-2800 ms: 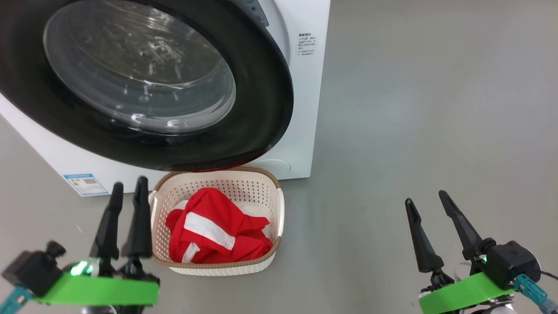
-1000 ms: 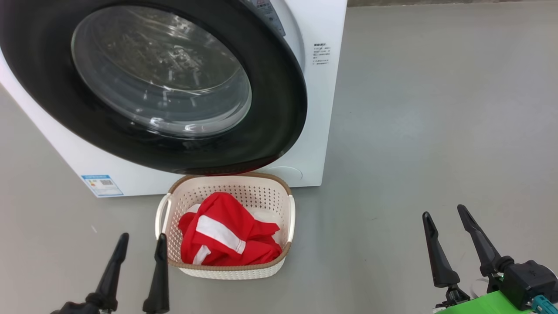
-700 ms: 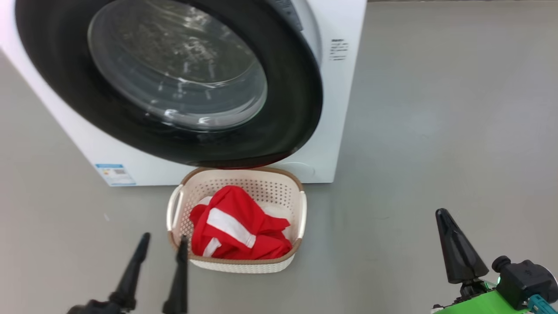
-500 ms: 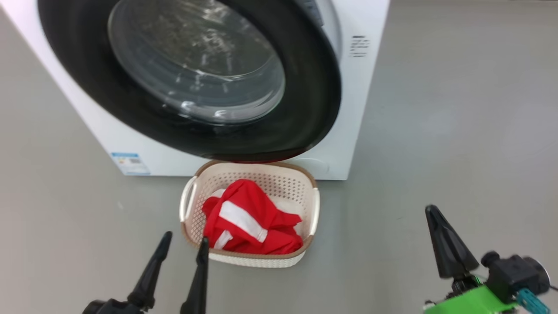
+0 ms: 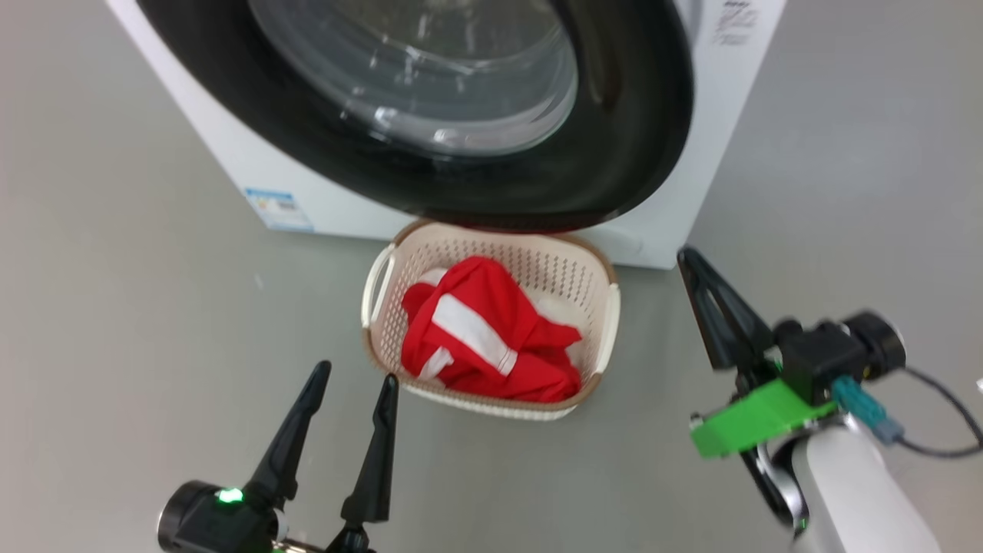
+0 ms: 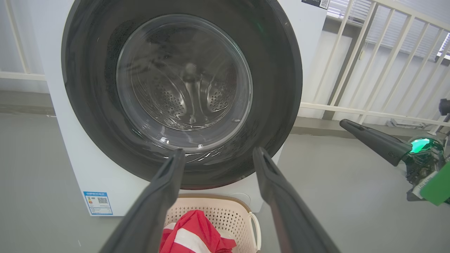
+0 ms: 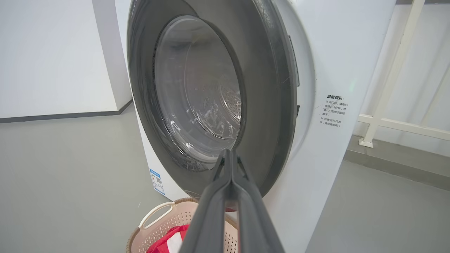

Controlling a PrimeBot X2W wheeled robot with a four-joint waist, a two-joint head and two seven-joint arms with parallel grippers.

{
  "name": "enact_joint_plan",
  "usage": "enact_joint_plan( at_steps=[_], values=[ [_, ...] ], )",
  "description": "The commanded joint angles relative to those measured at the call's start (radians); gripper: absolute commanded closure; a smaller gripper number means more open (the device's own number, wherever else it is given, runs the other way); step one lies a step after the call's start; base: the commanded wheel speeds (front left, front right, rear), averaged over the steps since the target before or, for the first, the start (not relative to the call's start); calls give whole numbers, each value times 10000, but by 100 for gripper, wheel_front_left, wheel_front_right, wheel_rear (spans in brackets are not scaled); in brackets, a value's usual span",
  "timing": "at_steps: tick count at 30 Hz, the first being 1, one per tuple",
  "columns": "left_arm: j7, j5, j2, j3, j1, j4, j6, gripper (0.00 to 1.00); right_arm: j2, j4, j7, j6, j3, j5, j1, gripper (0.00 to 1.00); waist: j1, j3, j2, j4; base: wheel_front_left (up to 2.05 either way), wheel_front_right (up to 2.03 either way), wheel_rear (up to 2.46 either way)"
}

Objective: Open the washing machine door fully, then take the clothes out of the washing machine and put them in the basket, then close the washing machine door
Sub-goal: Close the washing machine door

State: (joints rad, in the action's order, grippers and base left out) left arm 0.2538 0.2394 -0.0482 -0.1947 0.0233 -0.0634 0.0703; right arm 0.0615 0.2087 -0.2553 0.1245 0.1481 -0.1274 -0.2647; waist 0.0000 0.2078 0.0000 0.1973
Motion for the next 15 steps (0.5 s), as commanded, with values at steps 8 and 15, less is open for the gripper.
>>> enact_joint_plan(
  at_steps=[8, 15],
  values=[
    [80, 125, -20, 23, 682, -484, -183, 0, 584, 703, -37, 62, 731, 184, -2110, 100, 0, 1252, 0, 712, 0, 0, 0],
    [80, 168, -20, -216, 935, -516, -233, 0, 1090, 1348, -46, 62, 933, 102, -3433, 100, 0, 1733, 0, 891, 0, 0, 0]
  ],
)
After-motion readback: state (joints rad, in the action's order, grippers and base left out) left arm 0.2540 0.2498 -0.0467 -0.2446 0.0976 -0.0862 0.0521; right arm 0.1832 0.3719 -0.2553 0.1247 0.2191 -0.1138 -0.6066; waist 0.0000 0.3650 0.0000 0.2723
